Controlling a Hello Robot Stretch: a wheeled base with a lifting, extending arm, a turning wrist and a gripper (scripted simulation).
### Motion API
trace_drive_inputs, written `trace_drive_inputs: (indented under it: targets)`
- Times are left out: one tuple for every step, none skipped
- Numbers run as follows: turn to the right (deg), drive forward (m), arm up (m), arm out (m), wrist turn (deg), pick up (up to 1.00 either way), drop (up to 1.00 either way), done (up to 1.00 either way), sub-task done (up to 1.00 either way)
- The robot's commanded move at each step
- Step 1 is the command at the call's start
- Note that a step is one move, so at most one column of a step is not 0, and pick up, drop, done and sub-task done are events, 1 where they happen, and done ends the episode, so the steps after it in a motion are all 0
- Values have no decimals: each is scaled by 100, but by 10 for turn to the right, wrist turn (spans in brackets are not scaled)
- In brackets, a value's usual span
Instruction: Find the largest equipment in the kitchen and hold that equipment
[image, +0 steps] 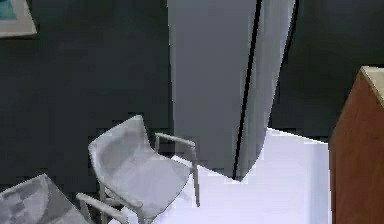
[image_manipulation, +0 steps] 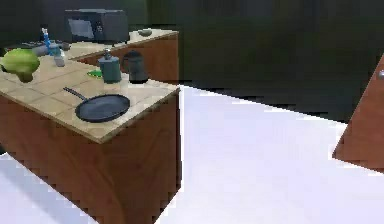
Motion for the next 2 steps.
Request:
trace_drive_inputs:
  targets:
    - [450,0,0,0,0,0,0,0,0]
    - [450,0,0,0,0,0,0,0,0]
